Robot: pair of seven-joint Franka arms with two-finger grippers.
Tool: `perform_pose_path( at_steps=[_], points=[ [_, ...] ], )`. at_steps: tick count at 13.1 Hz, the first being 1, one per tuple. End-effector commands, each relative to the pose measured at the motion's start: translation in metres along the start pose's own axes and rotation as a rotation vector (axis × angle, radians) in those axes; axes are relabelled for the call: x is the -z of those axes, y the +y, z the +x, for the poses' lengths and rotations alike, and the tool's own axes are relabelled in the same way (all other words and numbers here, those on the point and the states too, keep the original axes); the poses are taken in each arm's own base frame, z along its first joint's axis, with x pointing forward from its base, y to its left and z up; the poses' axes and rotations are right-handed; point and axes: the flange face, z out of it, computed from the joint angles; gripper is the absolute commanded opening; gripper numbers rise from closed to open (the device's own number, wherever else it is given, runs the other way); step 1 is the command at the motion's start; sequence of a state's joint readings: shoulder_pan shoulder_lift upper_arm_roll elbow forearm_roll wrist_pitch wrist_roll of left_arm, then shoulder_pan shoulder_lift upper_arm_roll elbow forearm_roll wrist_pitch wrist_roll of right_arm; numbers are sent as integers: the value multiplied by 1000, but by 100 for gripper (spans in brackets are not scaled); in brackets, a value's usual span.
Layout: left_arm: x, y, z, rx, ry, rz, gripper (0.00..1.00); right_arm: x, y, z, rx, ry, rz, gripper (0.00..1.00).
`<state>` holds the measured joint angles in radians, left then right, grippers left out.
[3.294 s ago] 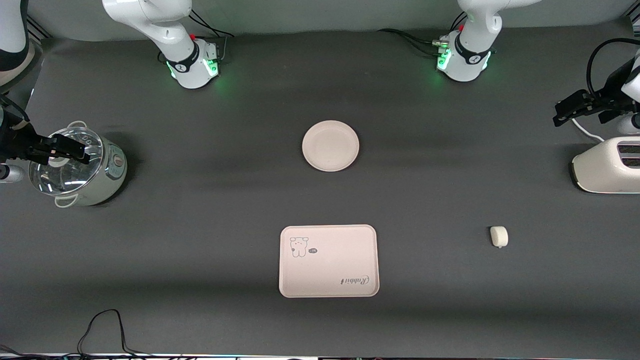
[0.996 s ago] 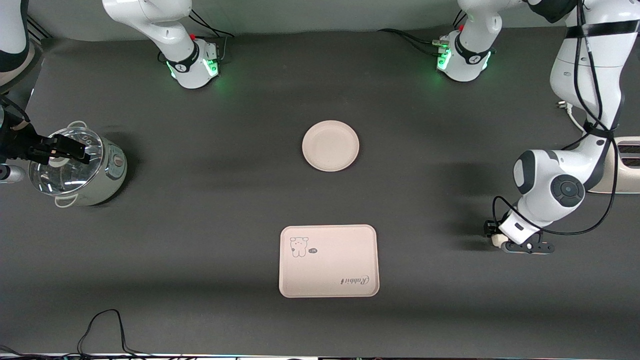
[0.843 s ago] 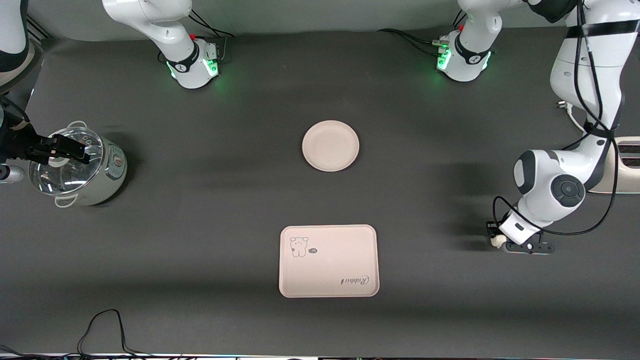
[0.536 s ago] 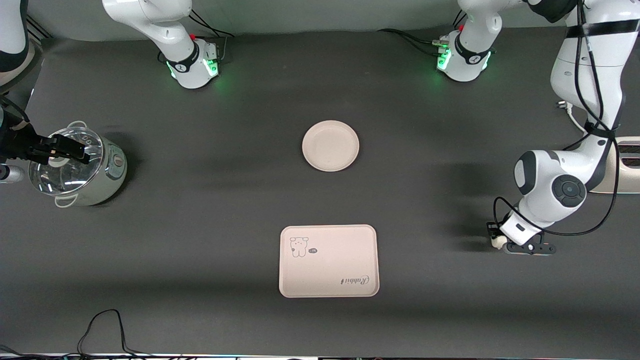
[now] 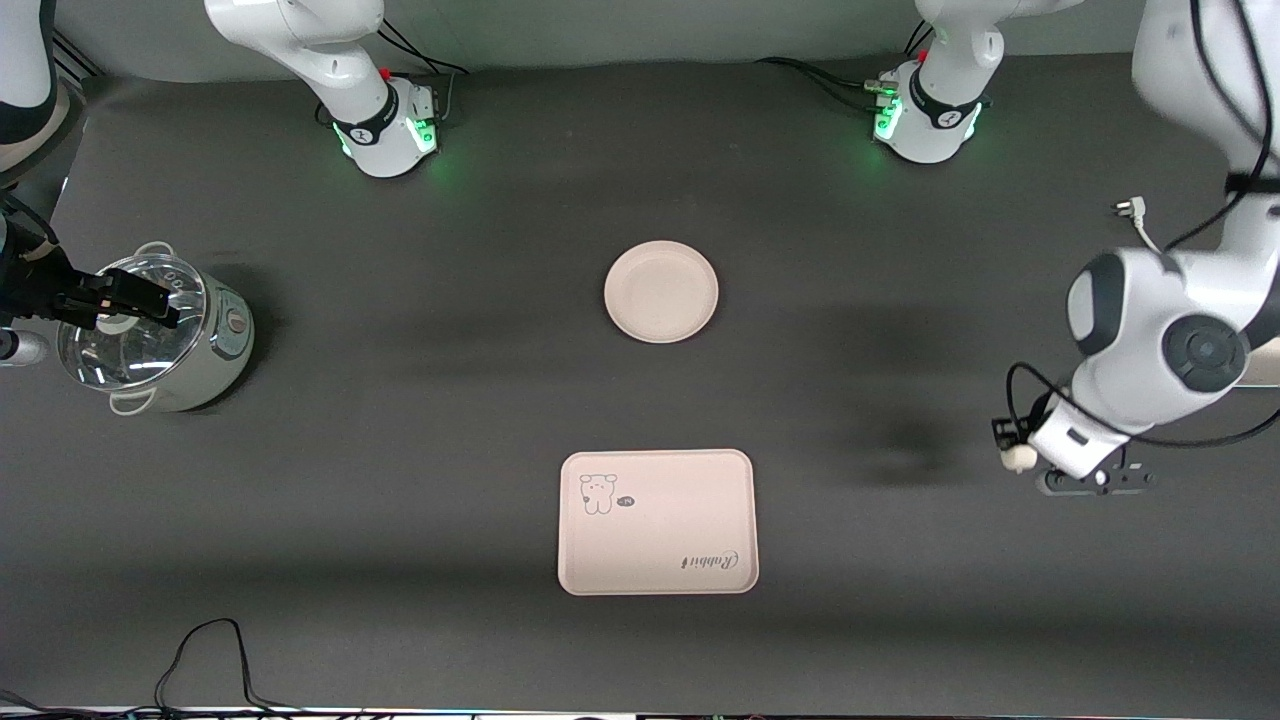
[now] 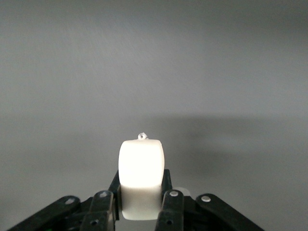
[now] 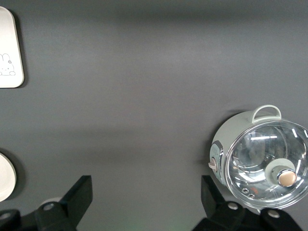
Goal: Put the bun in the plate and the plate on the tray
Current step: 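Carry the bun with the left gripper over the round white plate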
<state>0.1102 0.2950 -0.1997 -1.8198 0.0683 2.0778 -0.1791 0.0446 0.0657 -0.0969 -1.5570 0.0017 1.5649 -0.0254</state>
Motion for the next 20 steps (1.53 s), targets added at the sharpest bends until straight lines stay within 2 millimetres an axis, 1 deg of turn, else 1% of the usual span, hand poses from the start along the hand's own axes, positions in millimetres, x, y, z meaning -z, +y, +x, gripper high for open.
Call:
perform_pose_path(
  at_steps=[1,2,3,4,5,6,8,9,10,12,13,14,15,17,18,19,20],
  points=[
    [81,47,-46,42,-72,-18,35,4,0,-3,2,-2,-5,100],
    [106,70,-58,52,-89,-18,35,4,0,-3,2,-2,-5,100],
    [127,100,-69,79,-98,-39,35,4,0,-3,2,-2,-5,100],
    [144,132,-80,114,-97,-52,35,4,0,-3,4,-2,-5,100],
    [152,167,-95,152,-92,-55,35,4,0,-3,2,-2,-5,100],
    [153,205,-113,170,-87,-55,35,4,0,-3,2,-2,-5,100],
    [147,264,-147,139,-91,-48,36,3,0,-3,2,-4,-5,100],
    [140,291,-161,110,-87,-59,36,4,0,-3,2,-1,-5,100],
    [127,317,-172,126,-85,-75,36,3,0,-3,2,-2,-5,100],
    [90,372,-201,165,-68,-67,36,3,0,-3,2,-2,-5,100],
    [62,397,-212,181,-45,-49,36,2,0,-3,2,-4,-5,100],
    [34,417,-227,185,-33,-30,36,2,0,-3,2,-4,-5,100],
    [8,430,-239,166,-19,-21,36,2,0,-3,2,-4,-5,100],
    [-47,444,-257,130,-21,-28,38,2,0,-3,2,-4,-5,100],
    [-73,447,-270,122,-20,-31,44,2,0,-3,2,-4,-5,100],
    [-98,450,-286,103,-10,-25,44,2,0,-3,2,-4,-5,100],
    [-118,451,-296,89,7,-26,44,2,0,-3,2,-4,-5,100]
  ],
)
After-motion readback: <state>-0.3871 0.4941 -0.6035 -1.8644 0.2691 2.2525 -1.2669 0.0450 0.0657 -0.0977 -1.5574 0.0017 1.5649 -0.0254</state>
